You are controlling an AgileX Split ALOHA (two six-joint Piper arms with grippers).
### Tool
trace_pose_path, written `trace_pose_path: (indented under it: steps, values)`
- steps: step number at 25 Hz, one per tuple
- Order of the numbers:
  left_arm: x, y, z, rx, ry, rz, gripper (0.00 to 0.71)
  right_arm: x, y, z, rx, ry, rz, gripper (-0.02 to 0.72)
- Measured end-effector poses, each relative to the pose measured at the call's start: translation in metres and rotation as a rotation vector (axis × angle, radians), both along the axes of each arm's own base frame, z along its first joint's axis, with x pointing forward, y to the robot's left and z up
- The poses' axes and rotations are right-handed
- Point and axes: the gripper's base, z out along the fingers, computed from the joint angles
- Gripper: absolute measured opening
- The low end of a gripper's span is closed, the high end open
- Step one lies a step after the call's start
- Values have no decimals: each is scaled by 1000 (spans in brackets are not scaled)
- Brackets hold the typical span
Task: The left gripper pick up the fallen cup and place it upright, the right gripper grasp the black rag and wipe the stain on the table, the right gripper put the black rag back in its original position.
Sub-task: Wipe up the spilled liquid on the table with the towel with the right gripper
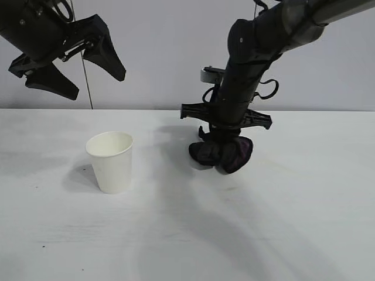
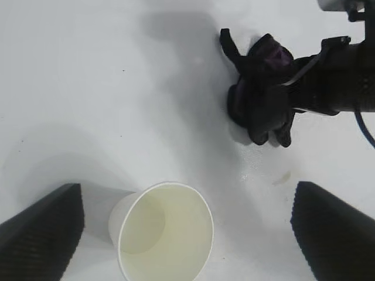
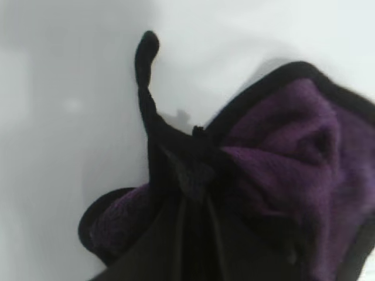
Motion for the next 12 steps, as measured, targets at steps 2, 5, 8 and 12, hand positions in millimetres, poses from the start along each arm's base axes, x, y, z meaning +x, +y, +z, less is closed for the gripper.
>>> trace_pose_path:
  steps: [2, 5, 8, 12]
  values:
    - [0, 0, 0, 0, 0, 0, 693, 0, -5, 0, -30, 12, 17, 32]
    - [0, 0, 0, 0, 0, 0, 693, -3, -7, 1, -58, 36, 51, 32]
    - [0, 0, 0, 0, 0, 0, 693, -7, -6, 4, -58, 68, 77, 32]
    - [0, 0, 0, 1, 0, 0, 693, -22, 1, 8, -62, 118, 112, 32]
